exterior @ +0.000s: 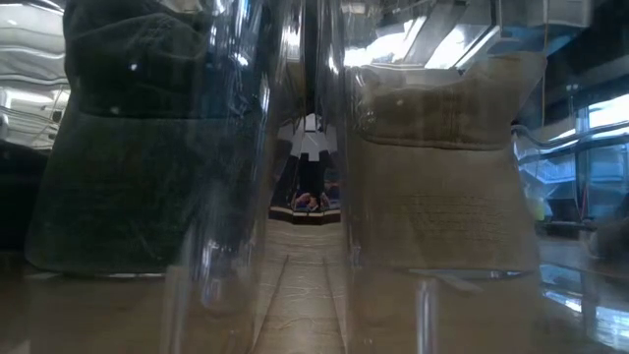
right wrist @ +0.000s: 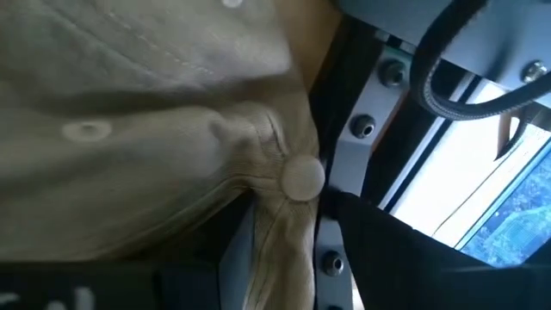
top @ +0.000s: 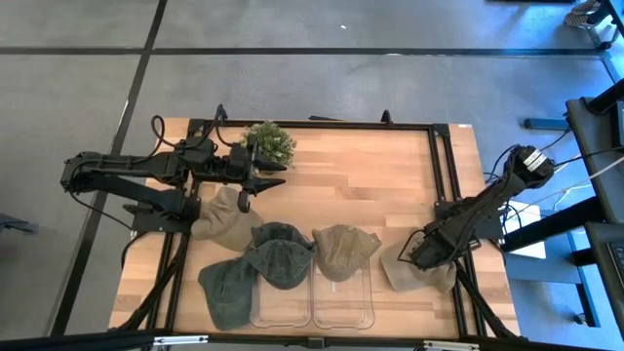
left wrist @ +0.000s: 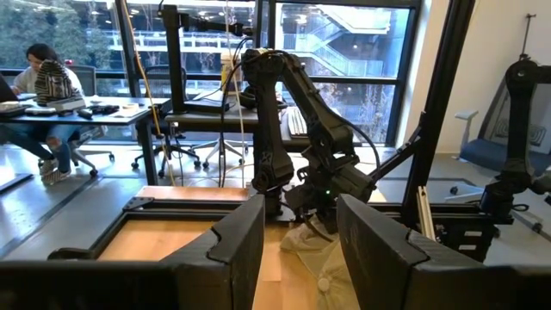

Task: Pick & Place hat
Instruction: Put the right brown cap into the right transparent bin

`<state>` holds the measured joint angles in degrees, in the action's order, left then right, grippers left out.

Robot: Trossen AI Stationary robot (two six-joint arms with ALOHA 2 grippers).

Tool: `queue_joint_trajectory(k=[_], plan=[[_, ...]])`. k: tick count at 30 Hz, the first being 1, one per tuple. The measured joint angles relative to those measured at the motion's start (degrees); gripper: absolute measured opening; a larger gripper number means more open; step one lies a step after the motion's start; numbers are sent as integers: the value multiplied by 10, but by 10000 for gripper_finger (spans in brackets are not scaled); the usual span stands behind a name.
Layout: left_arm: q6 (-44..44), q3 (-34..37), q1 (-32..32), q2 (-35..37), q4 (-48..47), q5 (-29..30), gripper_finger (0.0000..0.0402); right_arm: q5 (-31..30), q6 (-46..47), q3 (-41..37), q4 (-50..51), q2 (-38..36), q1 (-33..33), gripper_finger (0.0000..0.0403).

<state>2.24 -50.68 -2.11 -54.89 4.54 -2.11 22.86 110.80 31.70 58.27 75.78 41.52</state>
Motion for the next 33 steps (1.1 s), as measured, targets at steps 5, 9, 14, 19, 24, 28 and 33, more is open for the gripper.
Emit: queue_joint_trajectory(k=[5,9,14,19,24,28,33], plan=[[0,0,0,0,0,1,143,-7,-26,5,1,2,0,169],[0,0,0,-3,0,9,143,-19,-46,21,8,4,1,169],[0,0,0,-12,-1,11,143,-52,-49,37,-20,4,1,169],[0,0,0,-26,1,11,143,-99,-45,45,-92,8,1,169],[0,0,-2,-47,17,11,143,-132,-46,45,-105,36,0,169],[10,0,-7,-63,17,11,143,-113,-46,46,-106,64,0,169],[21,0,-10,-81,34,6,143,-93,-46,48,-119,82,0,169]])
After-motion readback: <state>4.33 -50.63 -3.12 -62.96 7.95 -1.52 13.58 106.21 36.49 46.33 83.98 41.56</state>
